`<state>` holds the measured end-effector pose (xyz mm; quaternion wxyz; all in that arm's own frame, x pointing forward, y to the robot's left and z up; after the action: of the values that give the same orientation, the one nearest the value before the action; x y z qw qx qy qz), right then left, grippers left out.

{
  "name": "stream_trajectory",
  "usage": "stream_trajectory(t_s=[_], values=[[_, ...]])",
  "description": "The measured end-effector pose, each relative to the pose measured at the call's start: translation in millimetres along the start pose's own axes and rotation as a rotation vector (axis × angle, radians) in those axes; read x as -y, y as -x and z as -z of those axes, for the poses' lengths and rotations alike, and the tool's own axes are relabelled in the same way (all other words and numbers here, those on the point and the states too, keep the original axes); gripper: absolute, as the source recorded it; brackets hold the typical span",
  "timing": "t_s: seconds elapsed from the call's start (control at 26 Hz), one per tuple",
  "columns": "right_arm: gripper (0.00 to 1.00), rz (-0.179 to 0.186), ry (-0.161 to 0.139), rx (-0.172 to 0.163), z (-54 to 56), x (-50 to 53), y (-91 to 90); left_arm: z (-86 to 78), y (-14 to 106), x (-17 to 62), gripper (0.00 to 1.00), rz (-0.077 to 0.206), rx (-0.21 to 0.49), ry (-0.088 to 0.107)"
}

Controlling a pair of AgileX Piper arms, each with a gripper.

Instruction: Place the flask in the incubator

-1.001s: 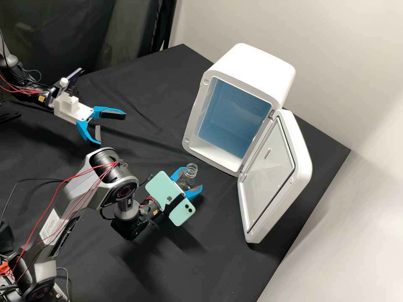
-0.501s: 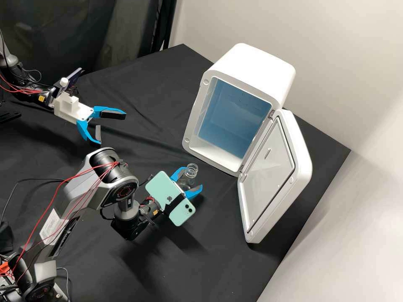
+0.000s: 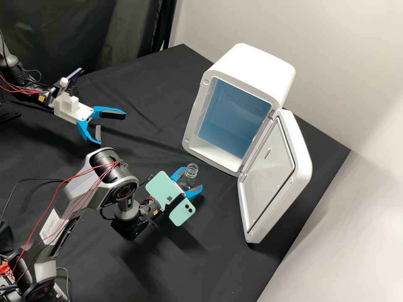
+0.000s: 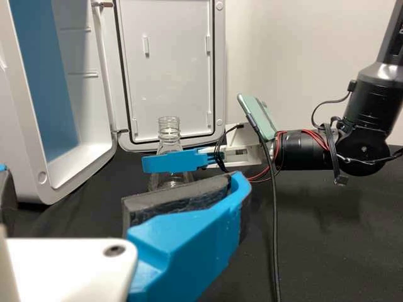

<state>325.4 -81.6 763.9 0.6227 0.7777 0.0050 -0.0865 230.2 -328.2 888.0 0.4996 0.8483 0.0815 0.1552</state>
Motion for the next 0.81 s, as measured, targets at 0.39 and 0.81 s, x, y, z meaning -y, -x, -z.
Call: stream_trajectory(t_s=[0.39,0.81], values=[[0.00,0.000,0.000,0.000,0.0,0.0,0.0,-3.3,0.9,-2.1,1.00,-0.001,0.028,-0.017],[0.00,-0.002,-0.001,0.001,-1.0,-0.7,0.2,-3.3,0.9,-2.1,1.00,-0.001,0.028,-0.017]])
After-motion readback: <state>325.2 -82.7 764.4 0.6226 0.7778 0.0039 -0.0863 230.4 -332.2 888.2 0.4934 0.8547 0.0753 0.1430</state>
